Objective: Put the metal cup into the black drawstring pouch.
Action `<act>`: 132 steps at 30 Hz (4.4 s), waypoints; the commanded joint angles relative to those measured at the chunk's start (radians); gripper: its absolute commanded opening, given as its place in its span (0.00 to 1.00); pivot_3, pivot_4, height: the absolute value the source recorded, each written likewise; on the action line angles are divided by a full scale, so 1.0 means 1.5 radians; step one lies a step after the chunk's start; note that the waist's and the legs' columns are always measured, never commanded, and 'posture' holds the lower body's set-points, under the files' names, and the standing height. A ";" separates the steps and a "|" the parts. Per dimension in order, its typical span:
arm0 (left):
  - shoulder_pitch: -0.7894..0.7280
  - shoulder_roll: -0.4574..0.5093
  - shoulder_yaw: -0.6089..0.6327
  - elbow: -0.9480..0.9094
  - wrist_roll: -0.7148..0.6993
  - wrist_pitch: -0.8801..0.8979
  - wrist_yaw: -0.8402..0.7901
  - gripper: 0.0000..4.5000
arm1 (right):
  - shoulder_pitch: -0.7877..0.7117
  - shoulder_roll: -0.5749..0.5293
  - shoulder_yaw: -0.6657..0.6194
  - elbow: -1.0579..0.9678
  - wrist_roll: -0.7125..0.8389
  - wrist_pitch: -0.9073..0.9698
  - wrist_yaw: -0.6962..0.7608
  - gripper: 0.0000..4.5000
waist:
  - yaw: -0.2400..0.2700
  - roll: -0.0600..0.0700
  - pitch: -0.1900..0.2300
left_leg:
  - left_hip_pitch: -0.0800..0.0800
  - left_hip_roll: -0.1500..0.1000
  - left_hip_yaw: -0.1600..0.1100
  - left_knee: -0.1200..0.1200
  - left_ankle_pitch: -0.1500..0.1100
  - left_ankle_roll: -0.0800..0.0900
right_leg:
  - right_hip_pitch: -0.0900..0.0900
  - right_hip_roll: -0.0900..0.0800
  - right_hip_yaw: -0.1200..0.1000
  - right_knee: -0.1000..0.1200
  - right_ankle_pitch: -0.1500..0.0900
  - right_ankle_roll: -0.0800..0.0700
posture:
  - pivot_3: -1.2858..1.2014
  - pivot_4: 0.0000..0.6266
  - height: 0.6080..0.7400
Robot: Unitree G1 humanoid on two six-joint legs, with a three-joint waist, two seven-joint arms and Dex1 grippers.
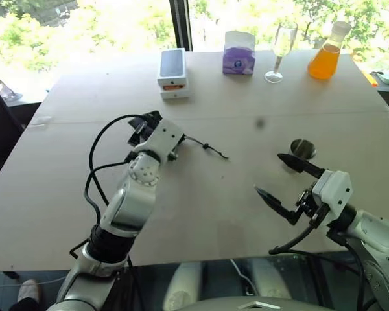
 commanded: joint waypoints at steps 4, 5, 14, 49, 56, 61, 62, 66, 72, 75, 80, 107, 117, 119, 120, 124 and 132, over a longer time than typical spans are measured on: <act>-0.017 0.013 -0.020 0.017 0.061 0.019 0.003 1.00 | 0.008 0.002 -0.006 -0.035 -0.009 -0.009 -0.011 1.00 | 0.000 0.000 0.000 | 0.000 0.000 0.000 0.000 0.000 0.000 | 0.000 0.000 0.000 0.000 0.000 0.000 | 0.52 0.24 1.00; -0.018 0.013 -0.020 0.019 0.063 0.019 0.000 1.00 | 0.007 0.002 -0.007 -0.035 -0.008 -0.008 -0.011 1.00 | 0.000 0.000 0.000 | 0.000 0.000 0.000 0.000 0.000 0.000 | 0.000 0.000 0.000 0.000 0.000 0.000 | 0.52 0.24 1.00; -0.043 0.011 -0.040 0.078 0.095 0.015 -0.016 1.00 | 0.004 -0.001 -0.012 -0.031 -0.007 -0.009 -0.011 1.00 | 0.000 0.000 0.000 | 0.000 0.000 0.000 0.000 0.000 0.000 | 0.000 0.000 0.000 0.000 0.000 0.000 | 0.52 0.24 1.00; -0.287 -0.059 0.139 0.227 -0.280 0.456 -0.287 0.02 | -0.295 -0.259 -0.112 -0.033 0.084 0.588 -0.034 1.00 | -0.002 0.000 0.000 | -0.002 0.000 -0.001 0.003 0.001 -0.001 | -0.001 0.001 -0.002 0.002 0.000 0.000 | 0.52 0.24 1.00; -0.272 -0.063 0.151 0.199 -0.320 0.464 -0.239 0.00 | -0.344 -0.314 -0.052 0.022 0.078 0.597 0.011 0.82 | 0.000 0.000 0.000 | -0.011 -0.001 -0.001 0.005 0.001 -0.002 | -0.008 -0.001 -0.001 0.001 0.000 0.000 | 0.52 0.24 1.00; -0.252 -0.069 0.165 0.175 -0.349 0.464 -0.203 0.00 | -0.360 -0.324 -0.014 0.055 0.068 0.591 0.031 0.61 | -0.001 0.000 0.000 | -0.011 -0.001 -0.001 0.005 0.001 -0.002 | -0.008 -0.001 -0.002 0.001 0.000 0.000 | 0.52 0.24 1.00; -0.249 -0.070 0.168 0.170 -0.355 0.464 -0.195 0.00 | -0.369 -0.321 0.000 0.064 0.063 0.588 0.030 0.61 | -0.001 0.000 0.000 | -0.011 -0.001 -0.001 0.005 0.001 -0.002 | -0.008 -0.001 -0.002 0.001 0.000 0.000 | 0.52 0.24 1.00; -0.241 -0.074 0.181 0.161 -0.379 0.464 -0.168 0.00 | -0.405 -0.309 0.048 0.100 0.046 0.584 0.031 0.61 | -0.002 0.000 0.000 | -0.010 -0.001 -0.001 0.005 0.001 -0.002 | -0.008 -0.001 -0.001 0.001 0.000 0.000 | 0.52 0.24 1.00; -0.240 -0.064 0.182 0.158 -0.410 0.464 -0.137 0.00 | -0.445 -0.288 0.080 0.151 0.018 0.557 0.036 0.12 | -0.001 0.000 0.000 | -0.011 -0.001 -0.001 0.005 0.001 -0.002 | -0.008 -0.001 -0.002 0.001 0.000 0.000 | 0.52 0.24 1.00; -0.241 -0.062 0.191 0.165 -0.426 0.464 -0.124 0.00 | -0.450 -0.284 0.066 0.147 0.026 0.560 0.041 0.02 | -0.001 0.000 0.000 | -0.011 -0.001 -0.001 0.005 0.001 -0.002 | -0.008 -0.001 -0.002 0.001 0.000 0.000 | 0.52 0.24 1.00; -0.246 -0.072 0.218 0.185 -0.471 0.464 -0.107 0.00 | -0.426 -0.277 0.018 0.121 0.051 0.593 0.033 0.02 | 0.000 0.000 0.000 | -0.011 -0.001 -0.001 0.005 0.001 -0.002 | -0.008 -0.001 -0.002 0.001 0.000 0.000 | 0.52 0.24 1.00; -0.331 -0.056 0.295 0.427 -0.998 0.464 0.230 0.00 | -0.465 0.275 -0.130 0.034 0.306 0.747 -0.280 0.02 | -0.007 -0.001 -0.001 | -0.011 -0.002 0.001 0.005 0.002 -0.003 | -0.014 -0.001 0.000 0.009 0.000 0.000 | 0.52 0.24 1.00; -0.346 -0.060 0.304 0.459 -1.141 0.464 0.334 0.00 | -0.387 0.313 -0.030 0.151 0.239 0.592 -0.256 0.02 | -0.020 -0.001 -0.001 | -0.011 -0.002 0.002 0.005 0.002 -0.004 | -0.015 -0.001 0.000 0.011 0.000 0.000 | 0.52 0.24 1.00; -0.348 -0.062 0.309 0.461 -1.160 0.464 0.348 0.00 | -0.376 0.307 -0.010 0.160 0.228 0.574 -0.249 0.02 | -0.021 -0.001 -0.001 | -0.011 -0.002 0.002 0.005 0.002 -0.004 | -0.016 -0.001 0.001 0.012 0.000 0.000 | 0.52 0.24 1.00; -0.349 -0.062 0.309 0.461 -1.167 0.464 0.355 0.00 | -0.371 0.306 -0.001 0.163 0.223 0.566 -0.246 0.02 | -0.022 -0.001 -0.001 | -0.011 -0.002 0.002 0.005 0.002 -0.004 | -0.016 -0.001 0.001 0.012 0.000 0.000 | 0.52 0.24 1.00; -0.354 -0.067 0.304 0.458 -1.200 0.464 0.382 0.00 | -0.361 0.299 0.024 0.179 0.204 0.535 -0.236 0.02 | -0.022 -0.001 -0.001 | -0.011 -0.001 0.002 0.005 0.003 -0.004 | -0.017 0.000 0.001 0.012 0.000 0.000 | 0.52 0.24 1.00; -0.363 -0.082 0.307 0.462 -1.249 0.462 0.430 0.00 | -0.373 0.308 0.049 0.211 0.193 0.488 -0.211 0.02 | -0.020 -0.001 -0.001 | -0.011 -0.001 0.002 0.005 0.003 -0.004 | -0.017 0.000 0.001 0.012 0.000 0.000 | 0.52 0.24 1.00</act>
